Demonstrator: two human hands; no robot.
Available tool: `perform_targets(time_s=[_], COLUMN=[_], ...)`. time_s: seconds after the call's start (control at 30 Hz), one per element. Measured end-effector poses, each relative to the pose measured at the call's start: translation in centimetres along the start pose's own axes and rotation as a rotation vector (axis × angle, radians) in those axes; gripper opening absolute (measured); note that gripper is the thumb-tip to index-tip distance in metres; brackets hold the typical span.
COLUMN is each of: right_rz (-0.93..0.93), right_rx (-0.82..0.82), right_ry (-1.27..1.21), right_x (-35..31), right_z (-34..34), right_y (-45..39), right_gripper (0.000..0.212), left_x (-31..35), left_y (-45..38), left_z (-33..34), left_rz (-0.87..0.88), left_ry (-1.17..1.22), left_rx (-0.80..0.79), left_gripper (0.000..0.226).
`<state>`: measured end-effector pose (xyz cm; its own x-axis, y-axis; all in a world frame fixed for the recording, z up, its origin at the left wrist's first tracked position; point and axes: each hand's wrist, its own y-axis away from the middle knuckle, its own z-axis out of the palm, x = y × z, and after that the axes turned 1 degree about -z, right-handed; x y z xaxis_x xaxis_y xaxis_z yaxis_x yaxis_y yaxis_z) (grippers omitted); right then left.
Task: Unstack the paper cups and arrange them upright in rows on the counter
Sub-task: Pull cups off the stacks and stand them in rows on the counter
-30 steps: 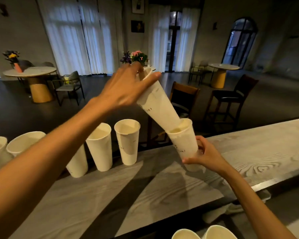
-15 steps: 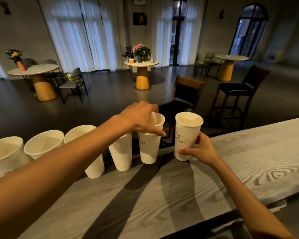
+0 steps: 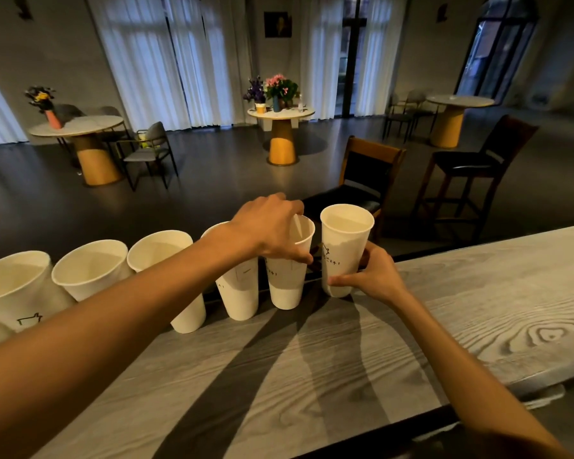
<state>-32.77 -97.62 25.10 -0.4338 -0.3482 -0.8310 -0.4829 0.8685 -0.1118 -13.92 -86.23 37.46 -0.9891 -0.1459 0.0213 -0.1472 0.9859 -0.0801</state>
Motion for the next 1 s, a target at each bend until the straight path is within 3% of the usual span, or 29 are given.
perform_targets(time_s=[0.4, 0.73, 0.87, 1.0], right_rz=[0.012, 0.079, 0.126, 0.094], right_rx=[-0.014, -0.068, -0.036, 0.089], right_ry=[-0.033, 0.066, 0.075, 0.041], right_x=[0.1, -0.7, -1.4, -2.7], right_z=[0.4, -1.4, -2.9, -3.9], right_y=[0.3, 2.1, 3.9, 7.2], right_gripper=[0.088, 0.111, 0.116, 0.103], left_x=[0.4, 0.3, 0.5, 2.2], left_y=[0.3, 1.6, 3.5, 6.4], left_z=[0.2, -1.7, -3.5, -4.7], left_rz=[-0.008, 0.002, 0.045, 0.134], left_ry=[-0.066, -0.038, -0.023, 0.085], left_rx=[-0.034, 0.005, 0.099, 0.216], left_gripper=[0.098, 0.115, 0.111, 0.088])
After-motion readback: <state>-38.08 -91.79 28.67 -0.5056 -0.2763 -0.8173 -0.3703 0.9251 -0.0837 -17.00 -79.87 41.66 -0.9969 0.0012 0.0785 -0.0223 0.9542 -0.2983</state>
